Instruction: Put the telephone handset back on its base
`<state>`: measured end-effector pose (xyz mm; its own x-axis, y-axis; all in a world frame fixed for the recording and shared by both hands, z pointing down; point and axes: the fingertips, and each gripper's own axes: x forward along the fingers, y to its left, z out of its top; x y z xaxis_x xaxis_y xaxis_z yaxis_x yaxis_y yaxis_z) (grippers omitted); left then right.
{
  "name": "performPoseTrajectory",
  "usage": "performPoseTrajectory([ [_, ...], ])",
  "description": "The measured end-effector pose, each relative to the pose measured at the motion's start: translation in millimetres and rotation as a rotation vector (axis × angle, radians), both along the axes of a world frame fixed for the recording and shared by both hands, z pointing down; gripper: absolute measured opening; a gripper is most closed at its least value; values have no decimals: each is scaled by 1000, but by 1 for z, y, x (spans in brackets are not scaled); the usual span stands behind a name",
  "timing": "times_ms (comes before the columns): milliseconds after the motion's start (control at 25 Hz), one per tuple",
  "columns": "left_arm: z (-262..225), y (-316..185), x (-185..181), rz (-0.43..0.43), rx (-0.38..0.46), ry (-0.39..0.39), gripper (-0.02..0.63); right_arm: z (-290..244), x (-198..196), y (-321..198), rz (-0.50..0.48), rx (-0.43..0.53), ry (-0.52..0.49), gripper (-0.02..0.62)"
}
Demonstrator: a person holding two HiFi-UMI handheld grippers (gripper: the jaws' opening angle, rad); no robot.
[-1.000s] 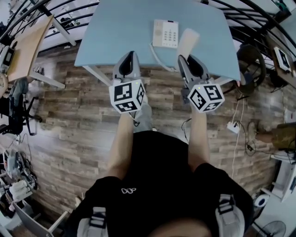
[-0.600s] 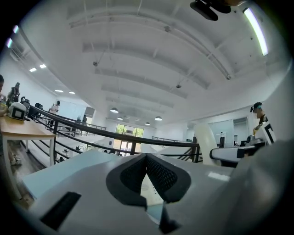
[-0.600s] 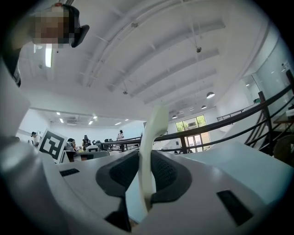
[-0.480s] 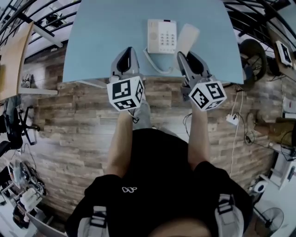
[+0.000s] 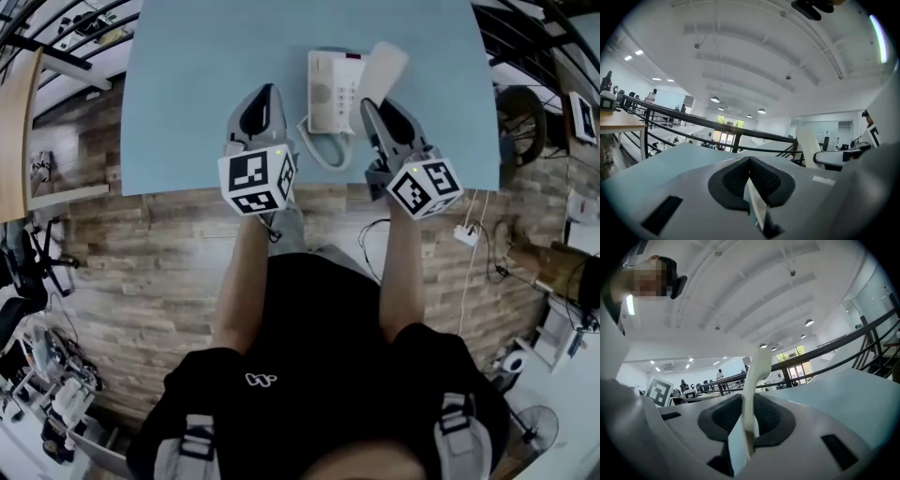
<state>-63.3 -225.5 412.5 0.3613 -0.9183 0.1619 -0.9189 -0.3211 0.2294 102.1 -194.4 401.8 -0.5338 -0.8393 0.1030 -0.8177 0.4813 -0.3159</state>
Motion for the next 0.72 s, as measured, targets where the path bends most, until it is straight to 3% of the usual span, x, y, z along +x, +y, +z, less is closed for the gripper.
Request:
performPoseTrajectory([
  [400,25,-52,8,41,-53,-28,0,42,-12,-54,-49,-124,-68,77],
  [720,44,-58,21,17,-108,-59,0,105,-22,-50,-210,-295,-109,77],
])
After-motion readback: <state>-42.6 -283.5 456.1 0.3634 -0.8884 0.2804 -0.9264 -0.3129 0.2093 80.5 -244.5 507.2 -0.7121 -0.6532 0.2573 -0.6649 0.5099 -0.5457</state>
